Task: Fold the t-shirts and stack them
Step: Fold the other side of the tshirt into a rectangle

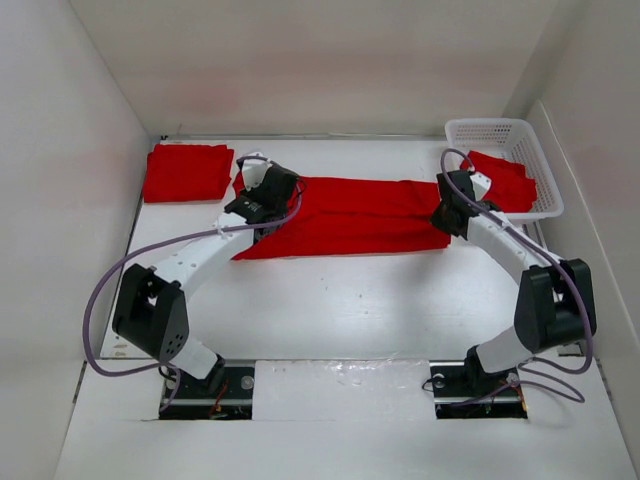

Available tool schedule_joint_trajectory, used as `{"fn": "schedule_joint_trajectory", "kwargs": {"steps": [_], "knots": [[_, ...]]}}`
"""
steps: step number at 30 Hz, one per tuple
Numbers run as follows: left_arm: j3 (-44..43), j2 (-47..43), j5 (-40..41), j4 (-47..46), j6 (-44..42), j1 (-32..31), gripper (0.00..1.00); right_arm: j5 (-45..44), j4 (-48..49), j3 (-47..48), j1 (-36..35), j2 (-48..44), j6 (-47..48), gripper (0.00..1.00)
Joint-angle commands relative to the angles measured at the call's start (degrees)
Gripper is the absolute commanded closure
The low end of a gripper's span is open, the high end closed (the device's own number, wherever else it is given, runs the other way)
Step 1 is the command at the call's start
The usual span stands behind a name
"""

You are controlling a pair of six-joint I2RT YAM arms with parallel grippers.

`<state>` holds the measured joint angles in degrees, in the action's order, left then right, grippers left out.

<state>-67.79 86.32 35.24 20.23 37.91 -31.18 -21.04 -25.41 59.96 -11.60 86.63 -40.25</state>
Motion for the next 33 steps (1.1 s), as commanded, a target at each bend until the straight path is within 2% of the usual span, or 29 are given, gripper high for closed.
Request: {"fn": "schedule_joint_trajectory", "kwargs": {"steps": [1, 20, 27, 33], "knots": [[-2.8, 0.2, 2.7, -3.9, -3.5, 0.8, 1.0, -1.3, 1.0, 3.5, 0.4, 1.2, 1.0, 1.0], [-10.1, 11.6, -1.8, -10.4, -9.8, 6.1, 1.0, -1.8, 1.7, 9.6, 1.5, 10.0, 1.0, 1.0], [-12.6, 16.1, -2.3, -10.4, -10.9, 6.1, 1.0, -1.8, 5.1, 10.2, 1.5, 11.2, 1.6, 1.0], [-15.4, 18.4, -5.5, -9.1, -10.3, 9.1, 1.0, -3.0, 5.6, 11.8, 1.5, 13.6, 2.1, 1.0]]}}
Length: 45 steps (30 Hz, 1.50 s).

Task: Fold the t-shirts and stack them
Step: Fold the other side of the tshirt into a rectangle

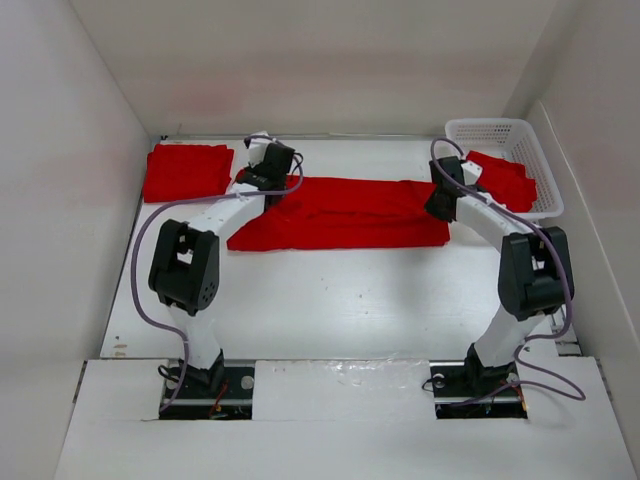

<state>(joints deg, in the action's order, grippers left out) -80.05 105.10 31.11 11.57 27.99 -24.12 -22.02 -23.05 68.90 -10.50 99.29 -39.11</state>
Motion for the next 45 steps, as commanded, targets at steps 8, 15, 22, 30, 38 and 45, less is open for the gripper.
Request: {"fn": "schedule_joint_trajectory", "kwargs": {"steps": [8, 15, 22, 30, 38, 45], "knots": [[-4.1, 2.0, -3.6, -0.9, -1.5, 2.7, 1.0, -2.5, 1.9, 6.1, 0.4, 4.5, 1.5, 0.96], [-12.8, 7.7, -3.6, 4.1, -0.9, 4.3, 0.25, -3.9, 1.3, 7.8, -0.4, 4.0, 1.5, 0.55], [-13.8, 5.0, -3.1, 5.8, -0.4, 4.3, 0.04, -5.0, -0.4, 7.8, -3.2, 0.1, 3.3, 0.2], [0.1, -5.1, -11.0, 3.4, -0.5, 4.3, 0.0, -1.4, -2.4, 7.0, -8.4, -1.2, 5.1, 0.0], [6.2, -4.6, -11.2, 2.0, -2.1, 3.7, 0.09, 3.6, 0.7, 4.0, -9.1, 1.3, 5.6, 0.0], [1.8, 2.3, -11.2, 3.4, -4.5, 4.3, 0.06, 5.8, 2.0, 3.4, -7.3, 3.6, 5.6, 0.0]]}}
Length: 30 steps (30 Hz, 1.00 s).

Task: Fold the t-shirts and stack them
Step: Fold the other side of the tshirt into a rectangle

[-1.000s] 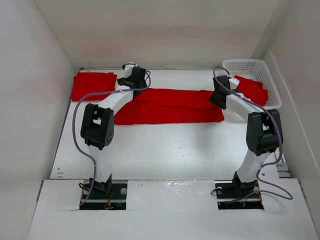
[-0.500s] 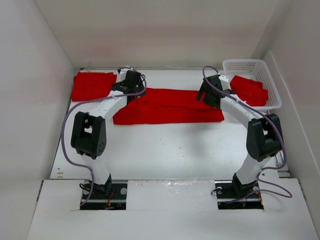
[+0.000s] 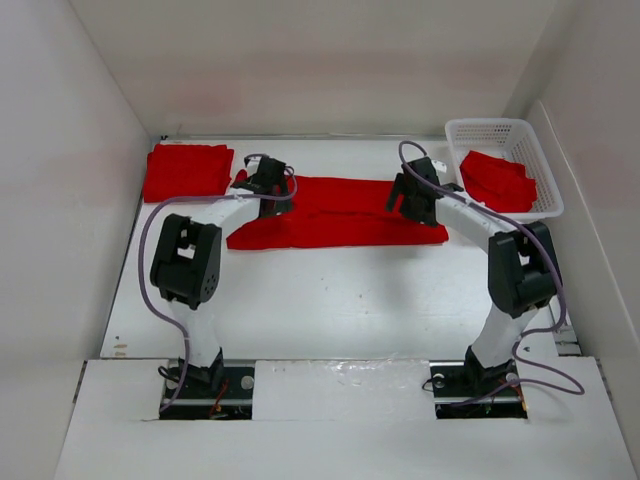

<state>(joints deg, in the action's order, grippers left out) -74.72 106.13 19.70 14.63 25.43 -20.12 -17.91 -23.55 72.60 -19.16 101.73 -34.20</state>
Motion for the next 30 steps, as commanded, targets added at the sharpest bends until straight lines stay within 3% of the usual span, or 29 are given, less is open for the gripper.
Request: {"fn": "schedule_joint_trajectory", "kwargs": {"steps": [1, 14, 30], "knots": [[-4.4, 2.8, 1.0, 1.1, -2.0, 0.3, 0.06, 2.8, 2.5, -0.3, 2.1, 1.2, 0.7, 0.0], [-14.9, 11.3, 9.9, 5.9, -1.8, 1.5, 0.01, 5.2, 3.7, 0.3, 4.4, 4.6, 1.2, 0.0], [-23.2, 14.5, 8.7, 4.4, -8.6, 4.6, 0.01, 6.4, 2.5, 0.8, 6.2, 5.1, 1.2, 0.0]]}}
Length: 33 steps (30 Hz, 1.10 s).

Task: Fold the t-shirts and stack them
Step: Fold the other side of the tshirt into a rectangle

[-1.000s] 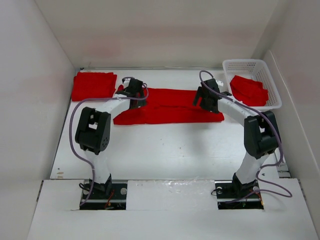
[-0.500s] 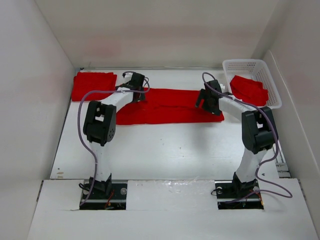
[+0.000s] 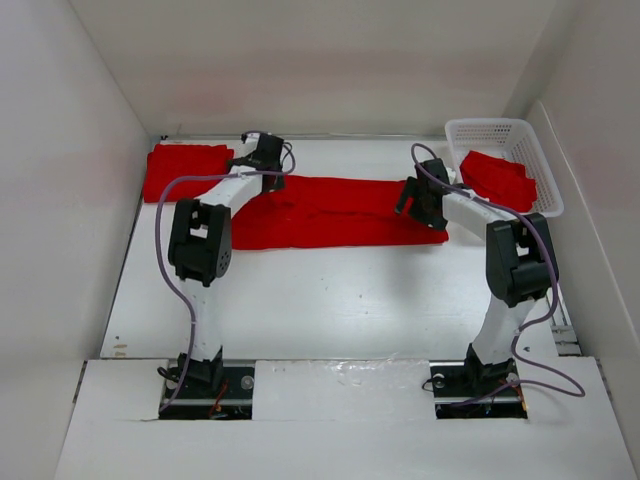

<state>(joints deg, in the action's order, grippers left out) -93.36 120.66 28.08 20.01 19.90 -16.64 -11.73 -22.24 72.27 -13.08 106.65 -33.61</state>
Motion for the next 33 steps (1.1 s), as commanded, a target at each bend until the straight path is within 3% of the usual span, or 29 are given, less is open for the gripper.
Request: {"fn": "schedule_joint_trajectory", "kwargs": {"steps": [1, 4, 6, 12, 17, 19, 22, 32, 33], "knots": [[-6.8, 0.8, -0.4, -1.5, -3.5, 1.1, 0.01, 0.2, 1.1, 1.1, 0.2, 0.2, 0.6, 0.0], [-9.0, 0.6, -3.4, -0.8, -5.2, 1.8, 0.02, 0.2, 0.6, 1.6, 0.2, 0.7, 0.6, 0.0], [-5.7, -2.0, -5.6, -2.9, -6.5, 1.8, 0.04, 0.2, 0.6, 1.6, 0.2, 0.8, 0.6, 0.01], [13.3, -14.6, -16.8, -12.3, -9.0, 1.8, 0.16, 0.2, 0.6, 1.6, 0.2, 0.8, 0.6, 0.01], [21.7, -19.9, -18.3, -16.7, -11.5, 0.7, 0.19, 0.2, 0.1, 2.2, 0.2, 1.3, 1.2, 0.03], [20.8, -18.9, -18.9, -16.7, -13.0, 0.7, 0.22, 0.2, 0.1, 2.2, 0.2, 1.3, 1.2, 0.03], [17.3, -15.5, -18.9, -15.4, -14.3, 0.2, 0.33, 0.2, 0.1, 2.7, 0.2, 1.3, 1.2, 0.03], [12.8, -9.6, -21.0, -13.6, -16.2, 0.2, 0.5, 0.2, -1.0, 3.2, 0.2, 1.8, 1.2, 0.03], [11.4, -9.0, -21.0, -13.6, -16.2, 0.2, 0.59, 0.2, -1.0, 3.2, 0.2, 1.8, 1.2, 0.03]]}}
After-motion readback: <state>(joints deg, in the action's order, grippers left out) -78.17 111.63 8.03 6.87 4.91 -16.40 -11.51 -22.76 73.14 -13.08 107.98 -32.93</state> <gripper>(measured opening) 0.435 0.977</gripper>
